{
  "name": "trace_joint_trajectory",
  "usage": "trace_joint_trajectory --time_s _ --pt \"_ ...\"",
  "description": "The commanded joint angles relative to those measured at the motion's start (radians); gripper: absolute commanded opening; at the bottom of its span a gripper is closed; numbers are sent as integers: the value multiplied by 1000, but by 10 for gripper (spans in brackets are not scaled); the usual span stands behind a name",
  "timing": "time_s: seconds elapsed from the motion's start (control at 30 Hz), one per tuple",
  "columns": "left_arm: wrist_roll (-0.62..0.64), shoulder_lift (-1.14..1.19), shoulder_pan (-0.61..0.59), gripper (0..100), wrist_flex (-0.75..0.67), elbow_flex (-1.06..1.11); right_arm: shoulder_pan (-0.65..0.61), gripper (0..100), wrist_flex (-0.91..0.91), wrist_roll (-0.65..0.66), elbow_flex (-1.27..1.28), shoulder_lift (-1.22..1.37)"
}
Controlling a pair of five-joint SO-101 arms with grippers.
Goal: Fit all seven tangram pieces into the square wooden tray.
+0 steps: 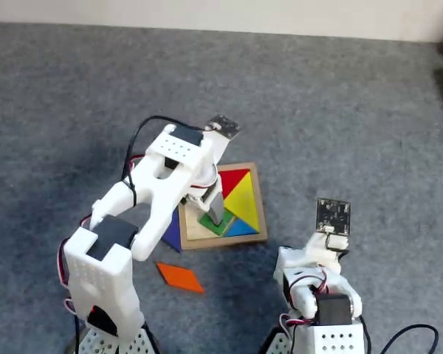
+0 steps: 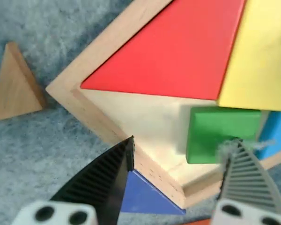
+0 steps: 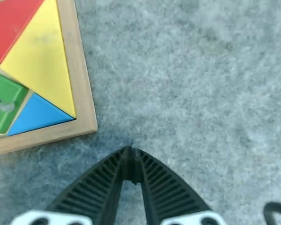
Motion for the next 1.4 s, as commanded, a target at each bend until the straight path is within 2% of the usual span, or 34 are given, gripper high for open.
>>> trace_joint_trajectory --time_s 0.0,0.5,0.7,0.9,1.1,1.23,1.37 --pt "-2 10 59 291 -18 -10 15 5 8 -11 116 -13" --pt "0 8 114 291 -11 -113 15 5 8 -11 116 -13" --pt "5 8 111 291 106 -206 15 5 8 -11 116 -13" --pt "29 8 105 291 153 -246 15 5 8 -11 116 -13" --pt "26 8 4 291 169 -277 15 5 8 -11 116 -13" --pt "-46 8 -64 291 164 -274 15 5 8 -11 116 -13" --pt "-51 8 -137 291 160 -275 15 5 8 -11 116 -13"
